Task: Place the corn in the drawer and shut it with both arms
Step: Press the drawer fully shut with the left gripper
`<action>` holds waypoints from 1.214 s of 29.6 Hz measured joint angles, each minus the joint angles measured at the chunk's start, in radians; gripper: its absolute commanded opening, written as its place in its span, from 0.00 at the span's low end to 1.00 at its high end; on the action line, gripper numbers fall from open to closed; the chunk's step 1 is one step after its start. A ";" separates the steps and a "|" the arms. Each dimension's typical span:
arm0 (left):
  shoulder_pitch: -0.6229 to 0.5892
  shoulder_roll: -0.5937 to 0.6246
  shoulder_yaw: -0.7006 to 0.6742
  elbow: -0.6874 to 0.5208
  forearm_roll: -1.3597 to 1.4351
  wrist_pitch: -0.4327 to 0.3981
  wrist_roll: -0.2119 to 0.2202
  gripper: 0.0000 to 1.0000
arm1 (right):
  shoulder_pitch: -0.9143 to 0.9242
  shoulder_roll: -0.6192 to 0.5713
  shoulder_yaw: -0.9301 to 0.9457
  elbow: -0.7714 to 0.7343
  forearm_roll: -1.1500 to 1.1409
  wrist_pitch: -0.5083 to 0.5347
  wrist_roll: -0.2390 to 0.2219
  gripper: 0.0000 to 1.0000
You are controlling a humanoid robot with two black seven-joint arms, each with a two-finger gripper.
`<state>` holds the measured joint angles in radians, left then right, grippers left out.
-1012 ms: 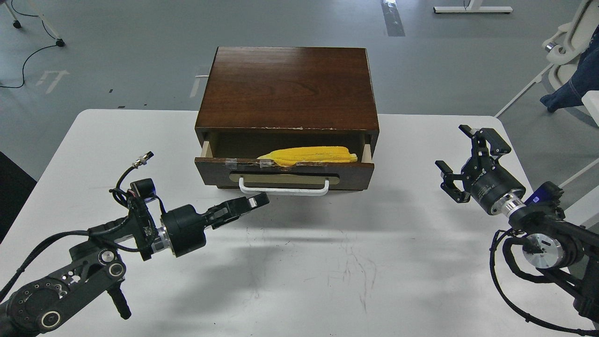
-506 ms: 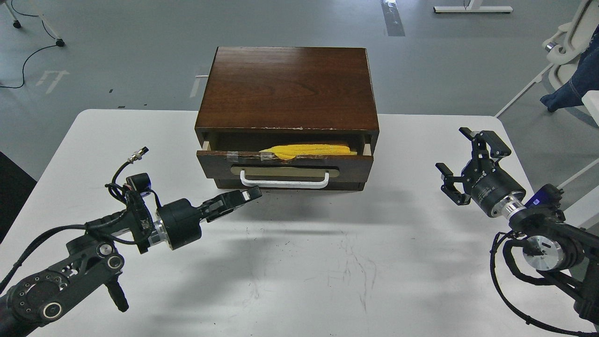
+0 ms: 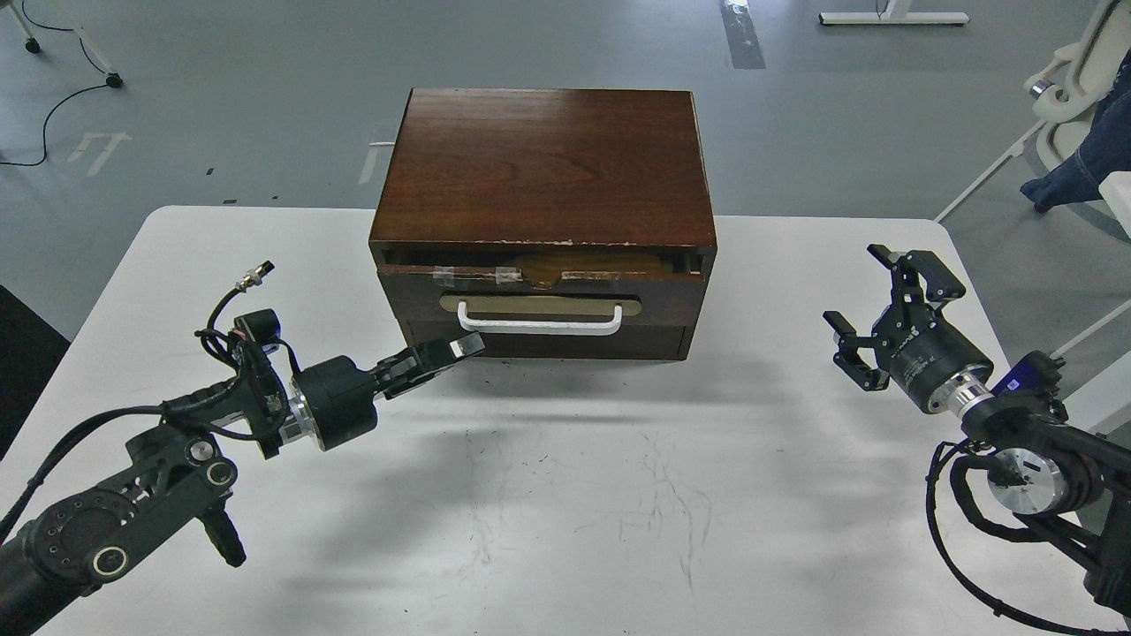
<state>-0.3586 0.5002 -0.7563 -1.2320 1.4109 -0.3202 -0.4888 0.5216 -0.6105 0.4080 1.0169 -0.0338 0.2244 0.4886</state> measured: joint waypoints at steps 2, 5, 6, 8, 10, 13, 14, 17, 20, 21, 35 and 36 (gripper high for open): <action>-0.010 -0.002 0.000 0.006 0.000 0.000 0.000 0.00 | 0.000 0.000 0.000 0.000 0.000 -0.001 0.000 1.00; -0.023 -0.003 0.000 0.017 -0.002 -0.002 0.000 0.00 | 0.000 0.000 0.000 0.000 0.000 -0.001 0.000 1.00; -0.025 -0.003 0.000 0.019 -0.005 -0.002 0.000 0.00 | 0.000 0.000 0.000 0.000 0.000 -0.002 0.000 1.00; -0.032 -0.003 0.001 0.023 -0.011 -0.002 0.000 0.00 | 0.000 0.000 0.000 0.000 0.000 -0.002 0.000 1.00; -0.037 -0.003 0.002 0.031 -0.016 -0.002 0.000 0.00 | 0.000 0.000 0.000 0.000 0.000 -0.002 0.000 1.00; -0.045 -0.004 0.002 0.044 -0.020 -0.002 0.000 0.00 | 0.000 0.000 0.000 0.001 0.000 -0.002 0.000 1.00; -0.048 -0.005 0.002 0.047 -0.021 -0.002 0.000 0.00 | 0.000 0.000 0.000 0.001 0.000 -0.002 0.000 1.00; -0.055 -0.005 0.002 0.055 -0.031 -0.002 0.000 0.00 | 0.000 0.000 0.000 0.002 0.000 -0.002 0.000 1.00; -0.058 -0.005 0.002 0.058 -0.037 -0.002 0.000 0.00 | 0.000 0.000 0.000 0.002 0.000 -0.002 0.000 1.00; -0.058 -0.005 0.002 0.058 -0.038 -0.002 0.000 0.00 | 0.000 0.000 0.000 0.002 0.000 -0.002 0.000 1.00; -0.064 -0.005 0.020 0.039 -0.043 -0.015 0.000 0.00 | -0.008 0.000 -0.001 0.005 0.000 -0.002 0.000 1.00; -0.064 -0.006 0.020 0.036 -0.043 -0.015 0.000 0.17 | -0.008 0.000 -0.001 0.005 0.000 -0.002 0.000 1.00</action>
<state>-0.4221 0.4945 -0.7364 -1.1964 1.3675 -0.3355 -0.4883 0.5140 -0.6105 0.4072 1.0223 -0.0338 0.2224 0.4887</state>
